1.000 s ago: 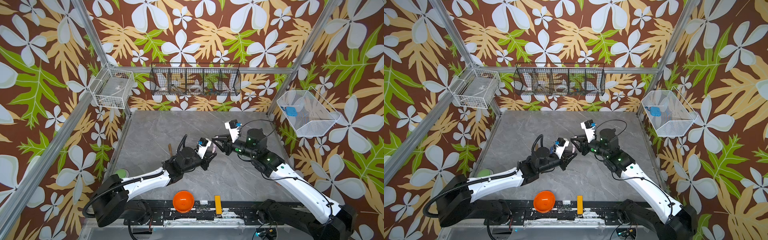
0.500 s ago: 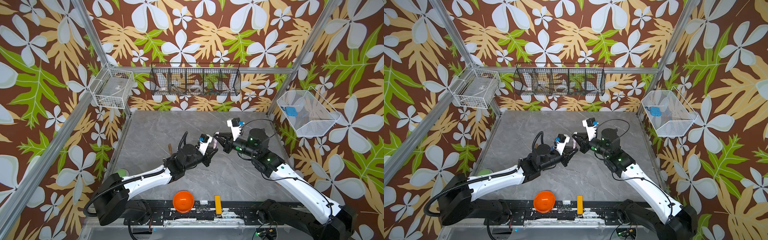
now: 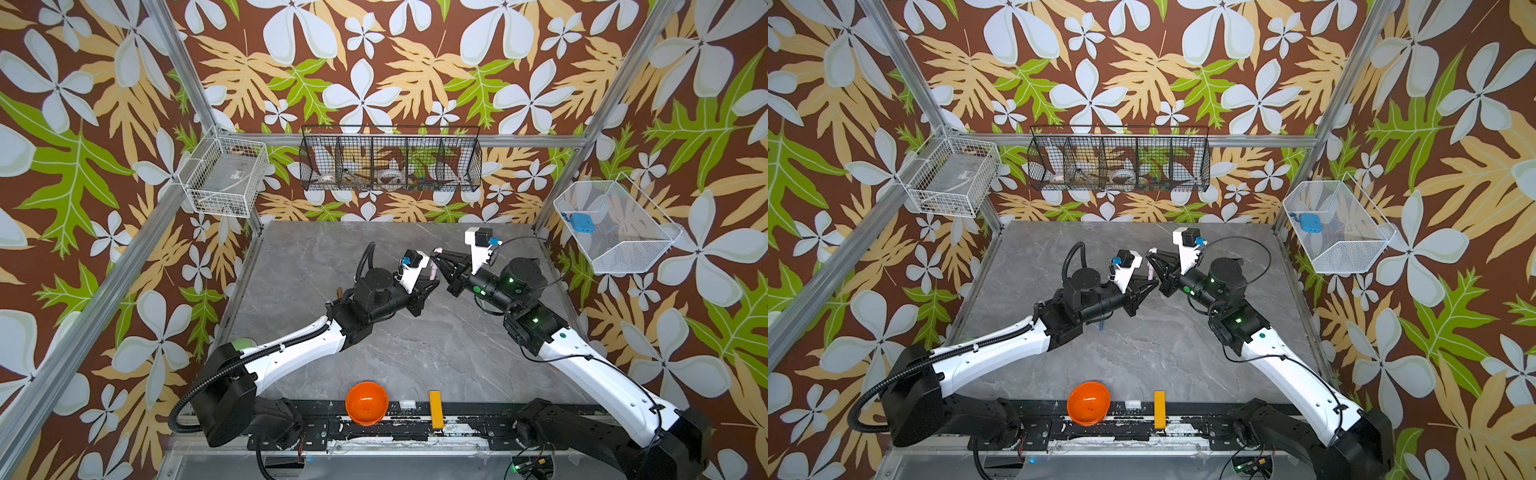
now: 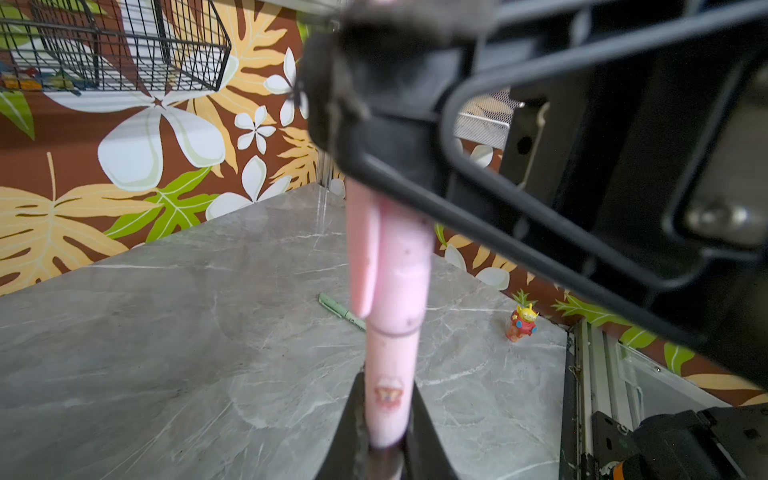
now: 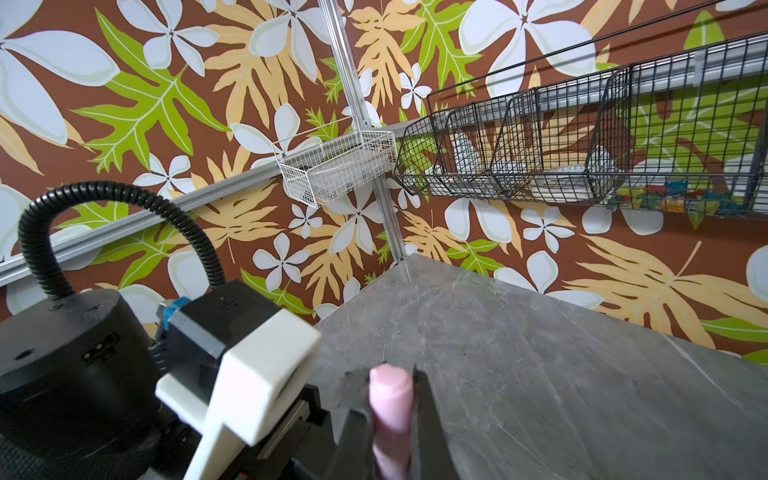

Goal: Insert the pens into the pen caps
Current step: 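Push the pink cap down onto the pen with the right gripper, then open the right gripper off the capped pink pen and draw back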

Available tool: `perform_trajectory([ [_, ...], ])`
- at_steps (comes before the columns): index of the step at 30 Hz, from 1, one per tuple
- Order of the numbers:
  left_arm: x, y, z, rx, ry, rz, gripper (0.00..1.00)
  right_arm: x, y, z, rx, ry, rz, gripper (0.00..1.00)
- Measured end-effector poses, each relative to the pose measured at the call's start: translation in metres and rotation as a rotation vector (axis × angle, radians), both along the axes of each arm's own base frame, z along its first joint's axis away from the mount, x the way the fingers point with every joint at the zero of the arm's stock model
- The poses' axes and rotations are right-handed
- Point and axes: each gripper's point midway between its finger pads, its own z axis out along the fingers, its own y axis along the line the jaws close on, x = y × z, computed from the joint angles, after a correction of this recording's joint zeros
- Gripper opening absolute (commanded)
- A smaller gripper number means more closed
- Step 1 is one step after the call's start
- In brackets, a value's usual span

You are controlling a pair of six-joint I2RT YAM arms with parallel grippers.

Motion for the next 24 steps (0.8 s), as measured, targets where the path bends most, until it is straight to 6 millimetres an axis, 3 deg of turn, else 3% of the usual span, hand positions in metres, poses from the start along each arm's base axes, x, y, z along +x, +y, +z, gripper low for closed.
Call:
perform_trajectory([
  [5, 0.000, 0.008, -0.022, 0.105, 0.081, -0.001, 0.00, 0.003, 0.002, -0.019, 0.010, 0.058, 0.002, 0.00],
  [8, -0.001, 0.010, -0.024, 0.123, 0.105, -0.016, 0.00, 0.001, -0.001, -0.018, 0.016, 0.073, -0.010, 0.02],
  [10, -0.003, 0.005, -0.013, 0.088, 0.070, -0.041, 0.00, -0.002, -0.009, -0.007, 0.024, 0.059, -0.030, 0.29],
  [11, -0.003, 0.002, -0.003, 0.050, 0.030, -0.057, 0.00, -0.004, -0.016, 0.004, 0.036, 0.042, -0.047, 0.36],
  [13, 0.004, 0.007, 0.024, -0.057, -0.050, -0.010, 0.00, -0.009, -0.029, 0.003, 0.015, 0.069, -0.060, 0.47],
  [15, 0.008, 0.019, 0.036, -0.118, -0.094, 0.043, 0.00, -0.007, -0.044, 0.000, -0.004, 0.106, -0.106, 0.51],
  [16, 0.007, 0.021, 0.029, -0.127, -0.079, 0.048, 0.00, -0.004, -0.054, 0.001, -0.011, 0.120, -0.152, 0.52],
  [19, 0.013, 0.021, -0.023, -0.039, 0.053, 0.088, 0.00, 0.000, -0.067, 0.007, -0.037, 0.133, -0.213, 0.53],
  [21, 0.020, 0.023, -0.063, 0.031, 0.170, 0.136, 0.00, 0.009, -0.073, -0.006, -0.082, 0.178, -0.262, 0.53],
  [24, 0.024, 0.026, -0.120, 0.122, 0.348, 0.192, 0.00, 0.026, -0.079, -0.045, -0.161, 0.291, -0.329, 0.54],
])
